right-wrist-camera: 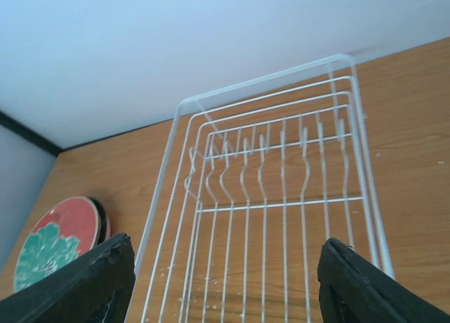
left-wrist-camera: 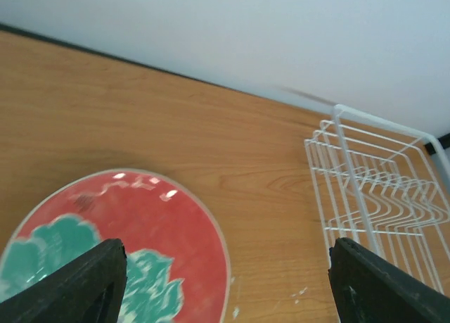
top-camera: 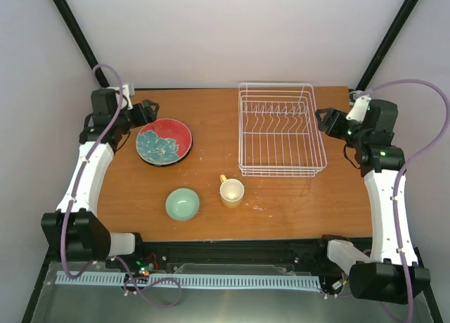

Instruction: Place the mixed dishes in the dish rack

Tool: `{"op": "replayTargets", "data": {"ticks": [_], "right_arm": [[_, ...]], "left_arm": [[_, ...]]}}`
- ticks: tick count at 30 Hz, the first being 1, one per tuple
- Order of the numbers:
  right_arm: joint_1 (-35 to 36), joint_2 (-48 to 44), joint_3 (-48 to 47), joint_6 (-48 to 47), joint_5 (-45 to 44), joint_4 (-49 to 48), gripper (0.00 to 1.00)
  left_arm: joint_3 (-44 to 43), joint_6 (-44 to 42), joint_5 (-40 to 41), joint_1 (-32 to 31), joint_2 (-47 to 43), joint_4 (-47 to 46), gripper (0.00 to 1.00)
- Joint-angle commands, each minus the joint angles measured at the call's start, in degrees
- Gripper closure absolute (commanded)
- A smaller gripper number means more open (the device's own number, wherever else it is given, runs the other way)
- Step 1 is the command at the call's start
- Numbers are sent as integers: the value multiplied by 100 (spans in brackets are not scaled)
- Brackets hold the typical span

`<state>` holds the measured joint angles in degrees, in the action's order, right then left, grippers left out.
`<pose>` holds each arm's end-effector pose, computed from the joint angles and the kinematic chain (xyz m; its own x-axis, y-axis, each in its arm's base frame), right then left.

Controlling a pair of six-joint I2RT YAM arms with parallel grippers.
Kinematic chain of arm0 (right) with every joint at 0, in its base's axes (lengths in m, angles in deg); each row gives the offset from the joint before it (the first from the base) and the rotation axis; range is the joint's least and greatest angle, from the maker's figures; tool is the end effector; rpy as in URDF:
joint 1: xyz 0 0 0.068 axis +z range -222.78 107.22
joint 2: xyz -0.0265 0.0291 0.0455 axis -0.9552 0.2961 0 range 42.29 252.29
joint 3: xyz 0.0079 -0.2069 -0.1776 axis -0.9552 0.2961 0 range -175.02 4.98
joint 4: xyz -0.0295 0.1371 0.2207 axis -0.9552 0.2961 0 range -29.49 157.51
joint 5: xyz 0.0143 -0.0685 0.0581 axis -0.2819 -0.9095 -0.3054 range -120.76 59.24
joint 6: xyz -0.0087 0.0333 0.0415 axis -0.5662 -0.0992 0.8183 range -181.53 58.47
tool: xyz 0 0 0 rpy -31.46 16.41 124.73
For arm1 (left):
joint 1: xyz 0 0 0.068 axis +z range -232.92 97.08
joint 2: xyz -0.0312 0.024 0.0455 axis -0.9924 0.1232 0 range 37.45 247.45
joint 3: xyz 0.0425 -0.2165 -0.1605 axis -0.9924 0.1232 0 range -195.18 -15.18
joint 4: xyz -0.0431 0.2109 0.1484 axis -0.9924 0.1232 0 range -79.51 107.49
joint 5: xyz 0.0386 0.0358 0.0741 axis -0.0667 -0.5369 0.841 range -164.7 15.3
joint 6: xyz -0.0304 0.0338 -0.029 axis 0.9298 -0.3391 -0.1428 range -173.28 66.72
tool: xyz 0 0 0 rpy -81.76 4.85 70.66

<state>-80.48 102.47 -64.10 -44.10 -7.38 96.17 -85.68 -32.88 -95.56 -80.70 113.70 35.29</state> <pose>0.2167 -0.0151 0.3917 -0.4940 0.3443 -0.7984 -0.0840 0.8951 0.4380 0.2997 -0.0011 0.3506 -0.5703 -0.3481 -0.7440 0.0762 0.8794 -0.4699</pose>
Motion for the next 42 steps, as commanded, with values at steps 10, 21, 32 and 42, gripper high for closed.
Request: {"op": "replayTargets", "data": {"ticks": [10,21,32,42], "right_arm": [[2763,1506,-1271,-1132,-1591,958,36],[3688,2456,-2074,-1190,-1872,1207,39],[4041,2775,-2329,-1205,-1839,1259,39],[4202,3187,-2673,-1182,-1854,1286,46]], "left_arm": [[1230,-702,809,471,-1228,1421,23],[1718,-929,552,1013,-591,748,32],[1706,-1383,-1195,2060,251,218,32],[1368,-1460,-1459,2055,1244,-98,40]]}}
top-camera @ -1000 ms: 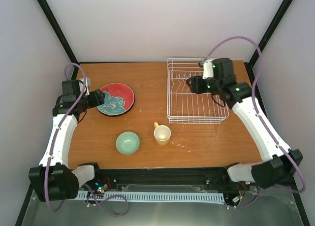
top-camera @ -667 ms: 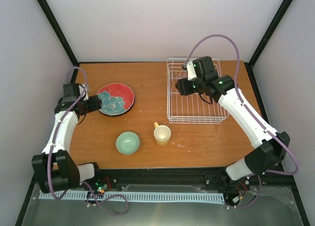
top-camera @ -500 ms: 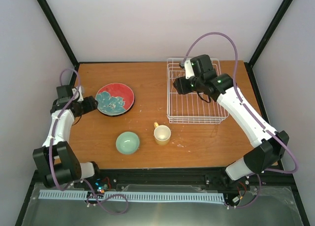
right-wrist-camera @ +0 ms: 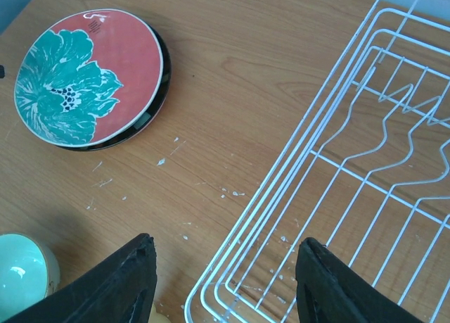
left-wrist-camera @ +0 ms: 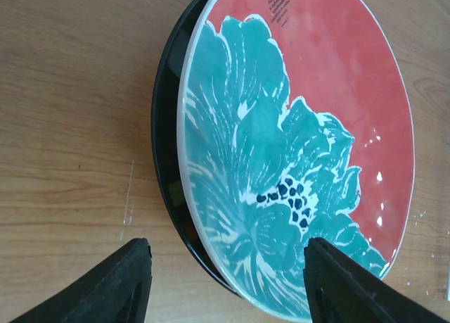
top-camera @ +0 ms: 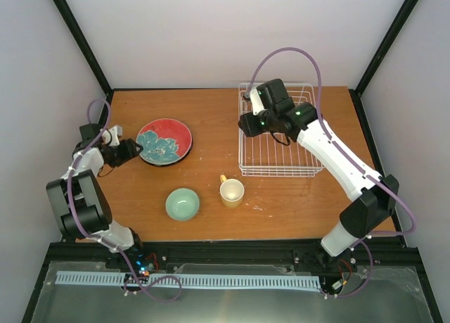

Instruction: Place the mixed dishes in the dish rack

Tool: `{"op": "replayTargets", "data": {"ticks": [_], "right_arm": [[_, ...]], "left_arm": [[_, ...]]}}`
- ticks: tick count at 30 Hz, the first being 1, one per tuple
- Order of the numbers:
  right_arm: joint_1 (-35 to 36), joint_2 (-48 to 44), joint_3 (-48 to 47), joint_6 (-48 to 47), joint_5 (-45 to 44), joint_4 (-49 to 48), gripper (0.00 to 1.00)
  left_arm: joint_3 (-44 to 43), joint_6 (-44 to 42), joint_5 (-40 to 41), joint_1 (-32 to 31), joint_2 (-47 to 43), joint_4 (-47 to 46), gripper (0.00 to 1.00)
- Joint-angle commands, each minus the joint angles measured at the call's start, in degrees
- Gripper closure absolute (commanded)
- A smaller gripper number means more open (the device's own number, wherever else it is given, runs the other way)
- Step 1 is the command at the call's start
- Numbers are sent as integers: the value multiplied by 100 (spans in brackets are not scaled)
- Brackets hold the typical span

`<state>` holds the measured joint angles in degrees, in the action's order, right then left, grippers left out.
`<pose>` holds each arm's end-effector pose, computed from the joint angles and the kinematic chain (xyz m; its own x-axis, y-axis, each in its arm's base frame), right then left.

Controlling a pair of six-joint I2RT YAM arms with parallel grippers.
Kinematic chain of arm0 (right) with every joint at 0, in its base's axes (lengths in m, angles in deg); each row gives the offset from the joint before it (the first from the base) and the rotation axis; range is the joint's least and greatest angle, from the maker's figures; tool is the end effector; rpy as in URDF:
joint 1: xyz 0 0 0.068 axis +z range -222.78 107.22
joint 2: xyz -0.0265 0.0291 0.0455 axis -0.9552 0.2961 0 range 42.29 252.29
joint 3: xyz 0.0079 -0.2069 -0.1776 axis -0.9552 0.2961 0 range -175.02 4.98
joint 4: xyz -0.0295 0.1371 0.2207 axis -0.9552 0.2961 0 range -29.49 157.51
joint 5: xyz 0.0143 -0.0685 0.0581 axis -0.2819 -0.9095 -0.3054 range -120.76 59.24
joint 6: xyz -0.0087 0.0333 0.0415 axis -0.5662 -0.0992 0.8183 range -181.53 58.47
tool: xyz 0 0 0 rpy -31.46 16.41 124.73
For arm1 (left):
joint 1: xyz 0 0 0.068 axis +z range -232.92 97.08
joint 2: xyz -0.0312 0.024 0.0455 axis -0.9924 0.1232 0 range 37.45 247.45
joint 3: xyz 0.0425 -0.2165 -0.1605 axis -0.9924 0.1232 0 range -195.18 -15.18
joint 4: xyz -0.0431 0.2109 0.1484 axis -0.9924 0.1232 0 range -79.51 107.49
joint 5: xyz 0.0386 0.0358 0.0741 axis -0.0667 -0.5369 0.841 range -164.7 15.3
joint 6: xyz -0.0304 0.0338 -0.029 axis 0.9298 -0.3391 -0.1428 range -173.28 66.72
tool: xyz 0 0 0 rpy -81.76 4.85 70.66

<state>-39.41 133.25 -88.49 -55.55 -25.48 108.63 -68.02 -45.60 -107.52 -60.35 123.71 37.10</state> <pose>0.2848 0.1914 0.3699 -0.6562 -0.3079 -0.6889 -0.5360 0.8328 0.1383 0.2773 0.0943 0.2021 -0.7831 -0.4472 -0.4322 -0.1789 0.8275 -0.5322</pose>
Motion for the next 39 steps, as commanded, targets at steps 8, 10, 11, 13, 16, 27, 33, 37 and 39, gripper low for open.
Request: {"op": "replayTargets", "data": {"ticks": [8,10,11,13,16,27,33,37,39], "right_arm": [[125,349,-465,-40,-71,40,46],[126,413,-505,-67,-88,65,46],[122,448,-535,-93,-96,90,46],[126,540,-647,-141,-117,177,46],[126,668,-794,-191,-192,257,46],[126,819,-964,-191,-152,285,46],[133,848,-978,-255,-181,312,46],[131,857,-970,-264,-192,317,46],[131,863,-970,-264,-192,336,46]], "left_arm": [[-722,-260,-190,22,686,-275,43],[-736,-235,-244,25,781,-342,43],[-737,-226,-257,25,834,-364,44],[-739,-223,-275,27,950,-421,44],[-753,-232,-324,23,1122,-467,45],[-761,-232,-436,23,1420,-568,54],[-696,-239,-477,22,1526,-639,58],[-774,-241,-508,27,1569,-614,64],[-829,-248,-477,21,1594,-595,67]]}}
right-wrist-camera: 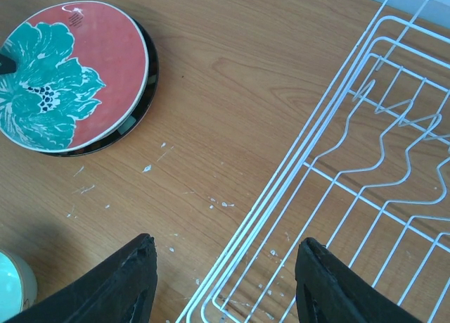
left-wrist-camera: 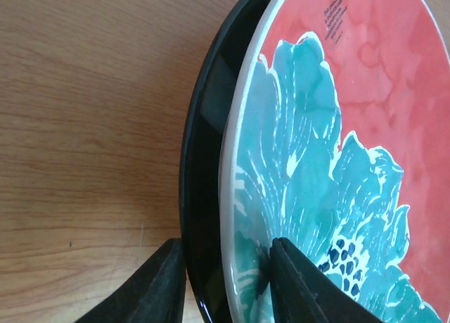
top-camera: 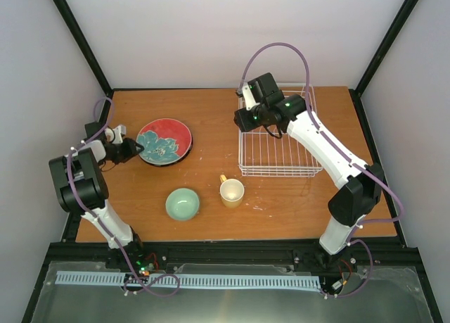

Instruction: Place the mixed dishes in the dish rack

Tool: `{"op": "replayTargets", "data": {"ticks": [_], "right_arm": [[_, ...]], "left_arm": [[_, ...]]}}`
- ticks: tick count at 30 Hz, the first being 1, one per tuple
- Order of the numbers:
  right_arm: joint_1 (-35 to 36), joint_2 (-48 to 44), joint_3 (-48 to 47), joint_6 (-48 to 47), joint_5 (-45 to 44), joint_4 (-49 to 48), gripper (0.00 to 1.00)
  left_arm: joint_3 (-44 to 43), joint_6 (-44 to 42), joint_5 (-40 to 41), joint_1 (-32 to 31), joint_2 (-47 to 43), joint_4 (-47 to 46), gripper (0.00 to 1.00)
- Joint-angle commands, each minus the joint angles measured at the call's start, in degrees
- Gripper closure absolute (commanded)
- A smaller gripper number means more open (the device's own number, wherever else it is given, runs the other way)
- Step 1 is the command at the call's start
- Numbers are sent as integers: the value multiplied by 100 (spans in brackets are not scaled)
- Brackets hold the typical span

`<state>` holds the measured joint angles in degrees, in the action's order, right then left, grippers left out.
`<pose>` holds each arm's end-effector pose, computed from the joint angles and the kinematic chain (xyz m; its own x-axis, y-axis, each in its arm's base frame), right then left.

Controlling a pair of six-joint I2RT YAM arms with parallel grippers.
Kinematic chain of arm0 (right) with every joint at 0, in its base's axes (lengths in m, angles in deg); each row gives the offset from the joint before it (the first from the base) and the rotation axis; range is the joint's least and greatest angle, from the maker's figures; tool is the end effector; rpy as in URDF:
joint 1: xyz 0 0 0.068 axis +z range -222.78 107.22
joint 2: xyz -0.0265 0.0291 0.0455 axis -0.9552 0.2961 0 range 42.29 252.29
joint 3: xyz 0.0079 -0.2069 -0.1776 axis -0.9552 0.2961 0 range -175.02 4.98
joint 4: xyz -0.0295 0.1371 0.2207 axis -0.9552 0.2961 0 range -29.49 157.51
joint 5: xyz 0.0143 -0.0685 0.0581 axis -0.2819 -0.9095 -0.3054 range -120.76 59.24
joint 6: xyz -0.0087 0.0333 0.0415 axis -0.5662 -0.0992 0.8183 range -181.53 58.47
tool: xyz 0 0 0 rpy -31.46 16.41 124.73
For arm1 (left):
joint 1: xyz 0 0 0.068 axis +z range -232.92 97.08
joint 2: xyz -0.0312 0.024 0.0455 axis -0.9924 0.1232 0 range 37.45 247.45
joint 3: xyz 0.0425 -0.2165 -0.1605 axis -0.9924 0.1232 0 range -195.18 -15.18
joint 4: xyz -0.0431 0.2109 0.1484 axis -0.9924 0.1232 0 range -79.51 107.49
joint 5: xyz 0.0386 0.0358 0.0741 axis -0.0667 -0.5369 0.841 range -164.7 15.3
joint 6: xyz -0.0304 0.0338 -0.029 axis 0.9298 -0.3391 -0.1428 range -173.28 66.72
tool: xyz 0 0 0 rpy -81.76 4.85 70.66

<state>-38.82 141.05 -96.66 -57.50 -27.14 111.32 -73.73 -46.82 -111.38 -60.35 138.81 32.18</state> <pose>0.3101 0.2114 0.3653 -0.6558 -0.3571 -0.6651 -0.5478 0.8313 0.0939 0.3191 0.1096 0.1573 -0.8203 -0.4387 -0.3670 -0.1638 0.7949 -0.5843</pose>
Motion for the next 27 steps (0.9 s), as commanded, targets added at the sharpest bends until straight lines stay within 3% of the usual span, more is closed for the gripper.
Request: {"op": "replayTargets", "data": {"ticks": [1,5,11,27], "right_arm": [[73,83,-151,-69,-21,69,46],[85,110,-168,-95,-14,69,46],[93,152,-169,-104,15,78,46],[180,271,-259,-182,93,161,45]], "left_arm": [[-295,-135,-85,27,102,-85,69],[-449,-162,-55,24,125,27,73],[-535,-193,125,28,41,150,71],[-917,-303,355,26,-360,561,99]]}}
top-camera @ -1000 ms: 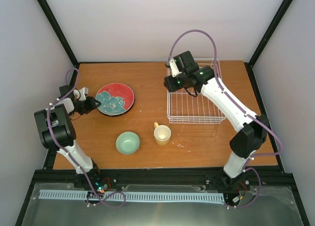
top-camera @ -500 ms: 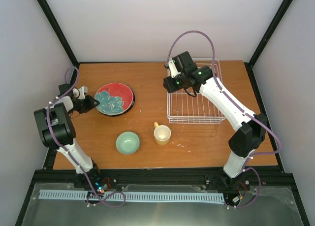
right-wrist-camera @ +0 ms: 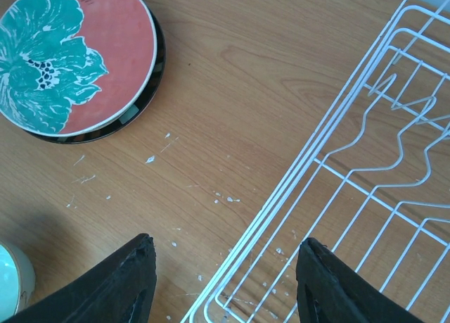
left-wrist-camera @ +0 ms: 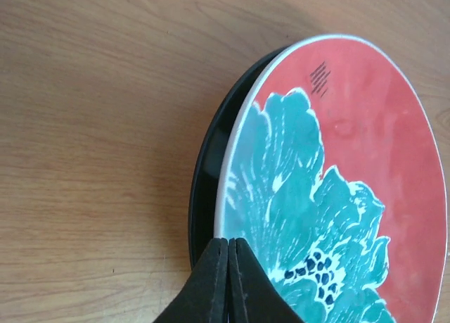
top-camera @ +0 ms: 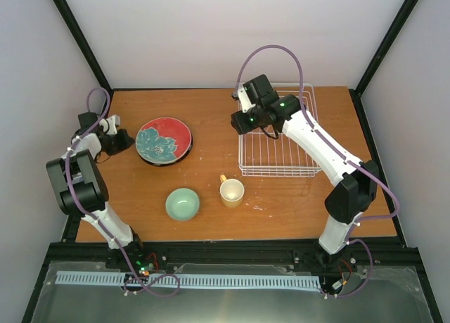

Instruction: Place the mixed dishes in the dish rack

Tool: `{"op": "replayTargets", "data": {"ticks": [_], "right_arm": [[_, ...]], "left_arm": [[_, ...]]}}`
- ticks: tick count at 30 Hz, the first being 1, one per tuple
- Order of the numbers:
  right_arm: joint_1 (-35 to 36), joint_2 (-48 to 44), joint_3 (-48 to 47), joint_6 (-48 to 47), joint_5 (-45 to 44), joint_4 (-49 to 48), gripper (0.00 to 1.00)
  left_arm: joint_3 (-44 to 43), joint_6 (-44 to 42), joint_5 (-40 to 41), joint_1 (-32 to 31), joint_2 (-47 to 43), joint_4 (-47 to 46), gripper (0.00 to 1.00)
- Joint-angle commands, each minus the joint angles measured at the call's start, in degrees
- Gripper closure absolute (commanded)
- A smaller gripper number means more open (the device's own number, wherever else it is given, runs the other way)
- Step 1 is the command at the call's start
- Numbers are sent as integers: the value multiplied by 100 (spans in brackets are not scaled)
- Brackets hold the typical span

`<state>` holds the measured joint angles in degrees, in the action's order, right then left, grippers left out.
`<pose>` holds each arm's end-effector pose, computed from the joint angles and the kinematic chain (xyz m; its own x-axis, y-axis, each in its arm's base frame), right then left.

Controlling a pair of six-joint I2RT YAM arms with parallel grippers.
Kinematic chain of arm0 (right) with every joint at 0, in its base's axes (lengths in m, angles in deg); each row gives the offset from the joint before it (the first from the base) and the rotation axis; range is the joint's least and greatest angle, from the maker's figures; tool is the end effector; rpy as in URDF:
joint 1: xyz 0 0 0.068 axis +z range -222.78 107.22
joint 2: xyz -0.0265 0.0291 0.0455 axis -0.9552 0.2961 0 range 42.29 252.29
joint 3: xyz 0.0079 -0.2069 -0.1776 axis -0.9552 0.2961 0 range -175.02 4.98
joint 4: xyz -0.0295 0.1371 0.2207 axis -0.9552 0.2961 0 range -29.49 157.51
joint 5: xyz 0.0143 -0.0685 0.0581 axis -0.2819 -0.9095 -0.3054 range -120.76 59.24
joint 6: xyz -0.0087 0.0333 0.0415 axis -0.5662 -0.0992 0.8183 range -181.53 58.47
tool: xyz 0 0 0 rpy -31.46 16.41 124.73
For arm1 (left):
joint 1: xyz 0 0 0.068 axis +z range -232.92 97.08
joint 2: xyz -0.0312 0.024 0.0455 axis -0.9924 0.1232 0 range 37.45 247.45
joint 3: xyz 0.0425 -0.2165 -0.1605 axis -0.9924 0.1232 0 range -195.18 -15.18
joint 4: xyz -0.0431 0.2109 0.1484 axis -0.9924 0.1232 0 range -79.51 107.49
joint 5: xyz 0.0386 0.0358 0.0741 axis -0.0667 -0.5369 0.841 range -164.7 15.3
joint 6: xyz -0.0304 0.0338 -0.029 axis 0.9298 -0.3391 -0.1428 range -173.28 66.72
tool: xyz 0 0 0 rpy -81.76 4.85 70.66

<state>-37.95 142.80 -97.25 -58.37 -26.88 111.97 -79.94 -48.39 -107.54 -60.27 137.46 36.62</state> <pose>0.3123 0.2201 0.3568 -0.6589 -0.3914 -0.6424 -0.5703 0.8168 0.0873 0.3308 0.1171 0.1899 -0.8000 -0.4115 -0.4366 -0.1527 0.8433 -0.5152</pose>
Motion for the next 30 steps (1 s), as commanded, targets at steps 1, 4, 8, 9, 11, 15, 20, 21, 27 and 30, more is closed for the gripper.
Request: {"op": "replayTargets", "data": {"ticks": [1,4,8,9,11,15,20,21,27,30], "right_arm": [[98,100,-208,-100,69,98,45],[133,124,-230,-137,102,95,46],[260,201,-313,-270,57,123,44],[292,241,-362,-302,50,145,44],[349,313,-454,-322,51,206,44],[430,415,-597,-346,38,250,44],[463,451,-658,-361,14,266,44],[463,456,-672,-366,8,272,44],[463,468,-698,-395,-25,283,44],[463,500,-729,-395,-20,285,44]], "left_arm": [[-296,-139,-32,18,-249,110,99],[-294,-129,-102,13,-266,95,99],[-252,-96,-102,13,-178,143,80],[-223,-108,-145,13,-167,140,76],[-146,-94,-239,13,-150,87,72],[-46,-114,-261,16,-77,74,71],[-10,-111,-416,6,3,9,73],[-15,-115,-430,6,44,21,74],[-11,-172,-382,-103,197,39,74],[-2,-206,-363,-172,290,56,74]]}}
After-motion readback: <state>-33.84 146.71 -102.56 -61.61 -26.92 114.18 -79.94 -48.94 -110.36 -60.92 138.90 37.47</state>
